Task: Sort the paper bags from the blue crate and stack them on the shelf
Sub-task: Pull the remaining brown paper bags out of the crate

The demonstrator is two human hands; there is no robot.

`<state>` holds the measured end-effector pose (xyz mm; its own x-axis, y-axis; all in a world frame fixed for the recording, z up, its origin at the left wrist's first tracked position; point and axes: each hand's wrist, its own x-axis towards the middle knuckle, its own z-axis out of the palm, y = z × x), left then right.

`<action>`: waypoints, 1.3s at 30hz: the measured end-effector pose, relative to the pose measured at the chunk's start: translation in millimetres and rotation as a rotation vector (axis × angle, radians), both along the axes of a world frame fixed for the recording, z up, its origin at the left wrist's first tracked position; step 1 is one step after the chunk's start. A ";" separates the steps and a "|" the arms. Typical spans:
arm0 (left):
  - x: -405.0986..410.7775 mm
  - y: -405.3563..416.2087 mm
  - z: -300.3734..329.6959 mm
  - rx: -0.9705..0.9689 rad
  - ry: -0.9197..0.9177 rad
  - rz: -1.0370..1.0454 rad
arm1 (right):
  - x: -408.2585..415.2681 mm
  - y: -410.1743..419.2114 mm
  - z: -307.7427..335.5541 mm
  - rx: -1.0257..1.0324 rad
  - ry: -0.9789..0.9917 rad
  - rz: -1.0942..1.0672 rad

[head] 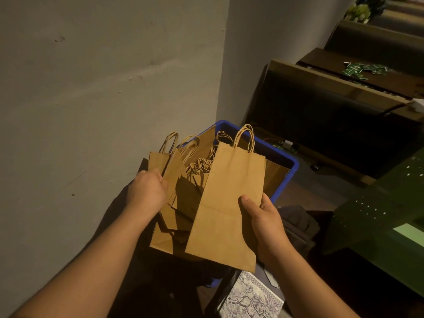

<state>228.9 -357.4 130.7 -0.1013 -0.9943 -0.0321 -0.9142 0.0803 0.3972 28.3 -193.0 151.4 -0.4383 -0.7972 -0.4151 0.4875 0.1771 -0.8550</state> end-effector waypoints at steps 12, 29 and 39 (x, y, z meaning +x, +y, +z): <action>31.1 22.0 84.3 -0.186 0.281 -0.088 | 12.5 -5.1 30.2 -0.156 -0.258 0.047; -20.0 54.8 94.0 0.508 1.048 -0.083 | 4.8 -4.8 42.2 -0.188 0.134 0.043; -51.9 74.7 79.3 0.546 1.080 -0.102 | -3.2 13.8 38.7 -0.138 0.295 0.220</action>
